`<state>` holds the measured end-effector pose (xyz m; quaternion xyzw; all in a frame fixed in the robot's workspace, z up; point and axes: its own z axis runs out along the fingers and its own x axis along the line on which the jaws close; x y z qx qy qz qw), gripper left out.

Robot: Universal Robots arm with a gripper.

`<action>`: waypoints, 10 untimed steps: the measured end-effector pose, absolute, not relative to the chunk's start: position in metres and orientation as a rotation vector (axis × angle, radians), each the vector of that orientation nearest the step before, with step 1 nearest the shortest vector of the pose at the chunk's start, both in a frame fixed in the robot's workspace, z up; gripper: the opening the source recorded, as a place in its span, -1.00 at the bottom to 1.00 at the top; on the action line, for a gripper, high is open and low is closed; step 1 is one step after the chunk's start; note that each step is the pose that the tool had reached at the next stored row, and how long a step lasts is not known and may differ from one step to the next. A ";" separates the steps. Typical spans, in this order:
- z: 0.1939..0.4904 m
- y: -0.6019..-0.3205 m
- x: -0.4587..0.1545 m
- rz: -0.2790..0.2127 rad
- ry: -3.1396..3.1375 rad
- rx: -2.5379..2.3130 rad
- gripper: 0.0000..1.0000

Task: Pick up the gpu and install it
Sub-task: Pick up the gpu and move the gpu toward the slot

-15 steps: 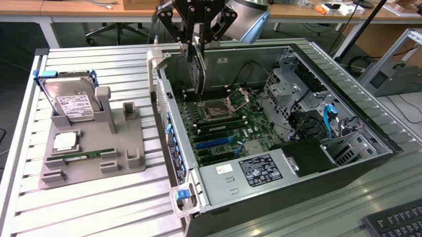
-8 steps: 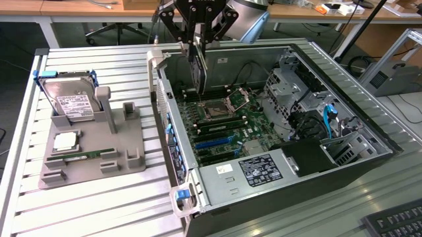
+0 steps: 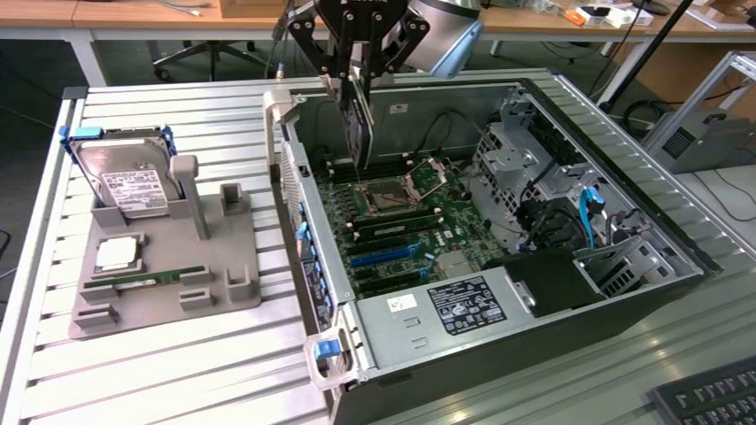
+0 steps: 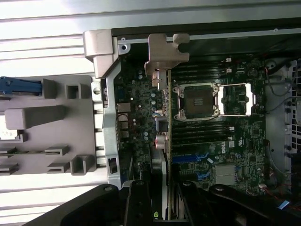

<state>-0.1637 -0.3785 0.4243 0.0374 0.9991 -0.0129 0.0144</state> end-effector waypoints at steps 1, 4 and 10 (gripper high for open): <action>0.424 -0.378 -0.163 -0.040 3.110 0.116 -0.47; 0.424 -0.378 -0.163 -0.040 3.110 0.116 -0.47; 0.424 -0.378 -0.160 -0.040 3.110 0.116 -0.47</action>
